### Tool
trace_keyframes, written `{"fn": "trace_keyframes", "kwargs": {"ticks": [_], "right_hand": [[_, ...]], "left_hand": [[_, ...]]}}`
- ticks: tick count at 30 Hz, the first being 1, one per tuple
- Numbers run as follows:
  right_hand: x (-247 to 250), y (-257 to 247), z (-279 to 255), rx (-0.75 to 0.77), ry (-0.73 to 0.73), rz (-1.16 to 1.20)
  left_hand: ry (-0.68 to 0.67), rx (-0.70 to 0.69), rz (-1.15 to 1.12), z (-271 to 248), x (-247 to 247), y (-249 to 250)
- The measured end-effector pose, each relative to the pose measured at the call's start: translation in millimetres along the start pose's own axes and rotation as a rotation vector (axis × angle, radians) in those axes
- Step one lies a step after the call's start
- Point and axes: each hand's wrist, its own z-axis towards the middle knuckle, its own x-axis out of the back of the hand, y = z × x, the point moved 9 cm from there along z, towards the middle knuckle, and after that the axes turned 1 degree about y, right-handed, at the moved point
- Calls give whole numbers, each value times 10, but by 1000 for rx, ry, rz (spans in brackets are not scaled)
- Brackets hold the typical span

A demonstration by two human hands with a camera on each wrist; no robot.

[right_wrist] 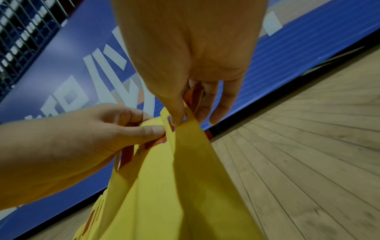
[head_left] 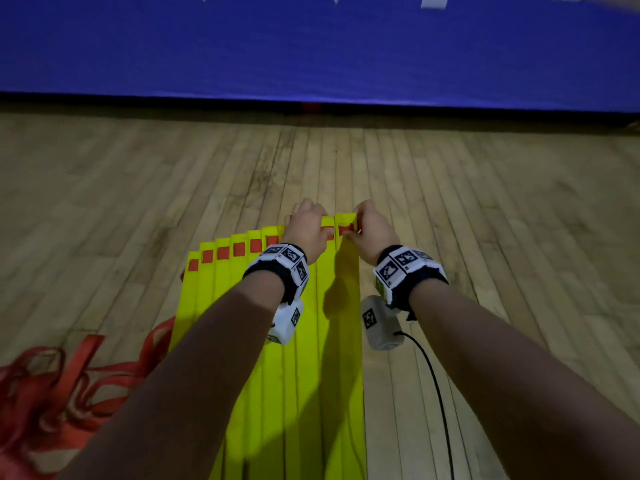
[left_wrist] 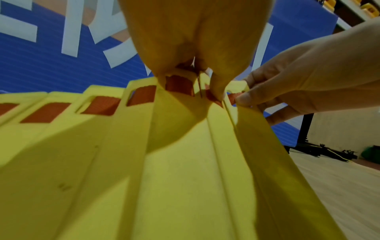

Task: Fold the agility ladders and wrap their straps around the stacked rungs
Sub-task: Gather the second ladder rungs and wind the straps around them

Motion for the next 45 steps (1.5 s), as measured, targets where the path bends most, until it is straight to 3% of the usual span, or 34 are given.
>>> {"fn": "trace_keyframes", "kwargs": {"ticks": [5,11,21,31,37,41,45], "right_hand": [[349,-325,-230,48,69,-23],[706,-587,-708,41,93,-69],[1293,-1177,-1516,172,193,-106],[1400,-1126,-2391,225,197,-139],[1372,-998,-2628,194,251,-170],[1395,-1048,-2734,211,300,-173],[1543,-1127,-2827,237,379,-194]], "left_hand": [[103,-36,16,-174,464,276],[101,-50,19,-529,839,619],[200,-70,-71,-1211,1645,1043],[141,-169,-4,-2035,1771,1402],[53,-252,246,-2315,1721,1548],[81,-208,237,-2401,1789,1575],[196,-217,195,-2479,1909,1683]]}}
